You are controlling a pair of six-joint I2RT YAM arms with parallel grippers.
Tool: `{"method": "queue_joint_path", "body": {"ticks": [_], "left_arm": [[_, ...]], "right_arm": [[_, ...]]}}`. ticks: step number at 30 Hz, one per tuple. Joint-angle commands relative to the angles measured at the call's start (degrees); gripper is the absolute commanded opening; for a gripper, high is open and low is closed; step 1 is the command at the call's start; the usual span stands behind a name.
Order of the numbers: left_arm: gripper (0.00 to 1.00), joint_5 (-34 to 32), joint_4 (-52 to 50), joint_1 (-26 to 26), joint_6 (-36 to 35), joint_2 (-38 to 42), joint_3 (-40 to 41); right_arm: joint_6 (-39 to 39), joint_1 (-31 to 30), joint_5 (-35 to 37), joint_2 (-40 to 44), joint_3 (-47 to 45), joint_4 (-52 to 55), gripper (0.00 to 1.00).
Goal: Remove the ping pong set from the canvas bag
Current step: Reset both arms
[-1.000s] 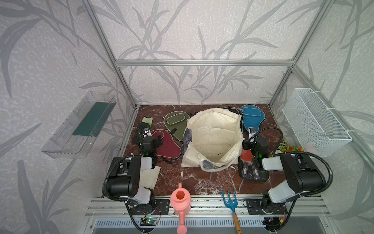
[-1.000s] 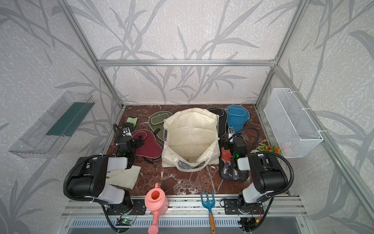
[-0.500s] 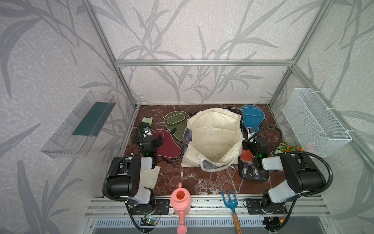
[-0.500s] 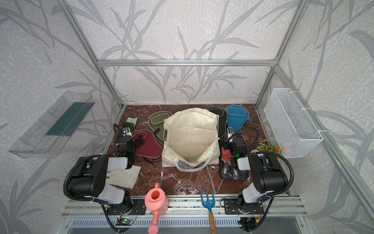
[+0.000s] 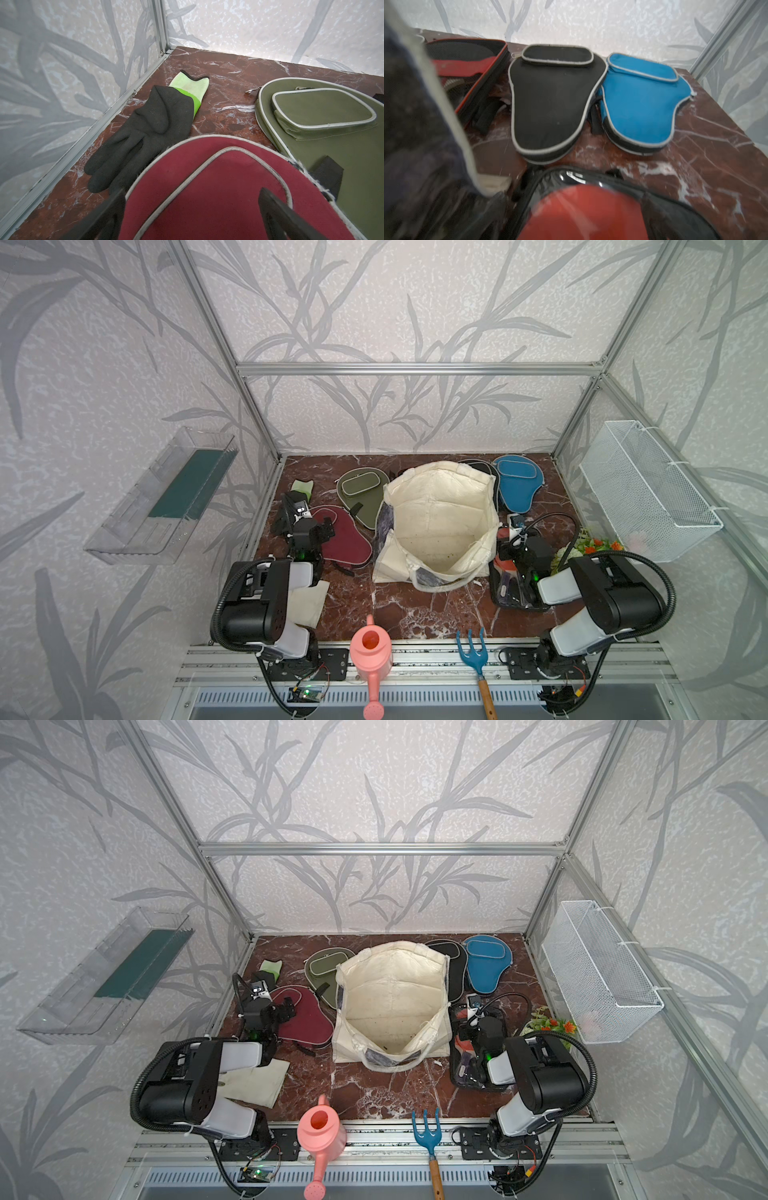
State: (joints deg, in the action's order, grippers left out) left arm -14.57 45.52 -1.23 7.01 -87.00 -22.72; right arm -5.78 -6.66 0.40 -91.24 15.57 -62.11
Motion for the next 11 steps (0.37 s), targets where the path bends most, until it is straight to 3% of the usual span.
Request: {"method": "queue_joint_path", "body": {"ticks": [1, 4, 6, 11], "left_arm": [[0.99, 0.15, 1.25, 0.1, -1.07, 0.38, 0.2], [0.99, 0.02, 1.23, 0.22, -1.12, 0.4, 0.13], [0.99, 0.05, 1.03, 0.21, -1.23, 0.27, 0.09], [0.99, -0.24, 0.55, 0.66, -1.69, 0.08, -0.4]], "right_arm": [[0.54, 0.52, -0.98, 2.58, 7.12, 12.02, 0.99], [0.47, 0.53, -0.4, 0.28, 5.83, 5.62, 0.99], [0.49, 0.55, -0.35, 1.46, 6.66, 9.44, 0.99], [0.51, 0.51, -0.05, 0.72, 6.49, 7.6, 0.99]]}}
